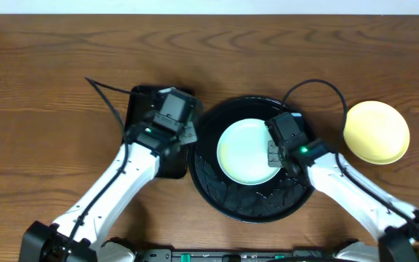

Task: Clean dirty plates on tray and stack at the side
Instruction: 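Scrub the pale green plate again with the sponge in the left gripper, then lift the pale green plate toward the right side with the right gripper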

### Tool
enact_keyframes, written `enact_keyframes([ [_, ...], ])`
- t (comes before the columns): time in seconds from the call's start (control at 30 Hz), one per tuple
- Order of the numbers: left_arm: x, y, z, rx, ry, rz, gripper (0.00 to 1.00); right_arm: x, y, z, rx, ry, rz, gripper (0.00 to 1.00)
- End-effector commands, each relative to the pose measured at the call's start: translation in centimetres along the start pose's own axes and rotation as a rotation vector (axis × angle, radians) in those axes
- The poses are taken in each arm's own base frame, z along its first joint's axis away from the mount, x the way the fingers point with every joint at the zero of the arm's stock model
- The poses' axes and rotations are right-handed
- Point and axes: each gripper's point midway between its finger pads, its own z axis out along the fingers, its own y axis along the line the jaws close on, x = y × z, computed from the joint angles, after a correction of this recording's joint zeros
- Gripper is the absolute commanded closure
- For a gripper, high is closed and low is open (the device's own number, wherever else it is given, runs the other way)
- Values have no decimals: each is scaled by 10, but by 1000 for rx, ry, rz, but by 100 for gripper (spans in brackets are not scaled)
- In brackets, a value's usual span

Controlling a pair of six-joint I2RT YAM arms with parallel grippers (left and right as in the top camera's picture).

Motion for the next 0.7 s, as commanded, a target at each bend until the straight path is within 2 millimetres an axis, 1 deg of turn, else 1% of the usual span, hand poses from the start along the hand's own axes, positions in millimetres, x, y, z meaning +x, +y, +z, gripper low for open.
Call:
enact_keyframes([
  [0.0,-11,17,4,-31,-5,-3,92,-48,-14,-35,82,-203,-141,99],
  [0.1,-10,20,11,3,38,0,92,-75,-17,-65,124,-347,-264,99],
  [0.17,-10,27,18,-5,61,-19,92,-89,-17,-83,150,-430,-326,99],
  [0.23,-7,33,26,-7,91,-24,92,-101,-17,-100,181,-501,-371,99],
  [0.3,-3,36,34,-3,126,-12,92,-108,-16,-110,203,-546,-405,99],
  [0.43,11,39,51,18,210,21,92,-112,-7,-121,219,-586,-505,99],
  [0.57,22,44,64,0,262,19,92,-113,-9,-126,282,-592,-551,99],
  [0.67,27,46,70,-10,282,20,92,-115,-8,-130,318,-606,-580,99],
])
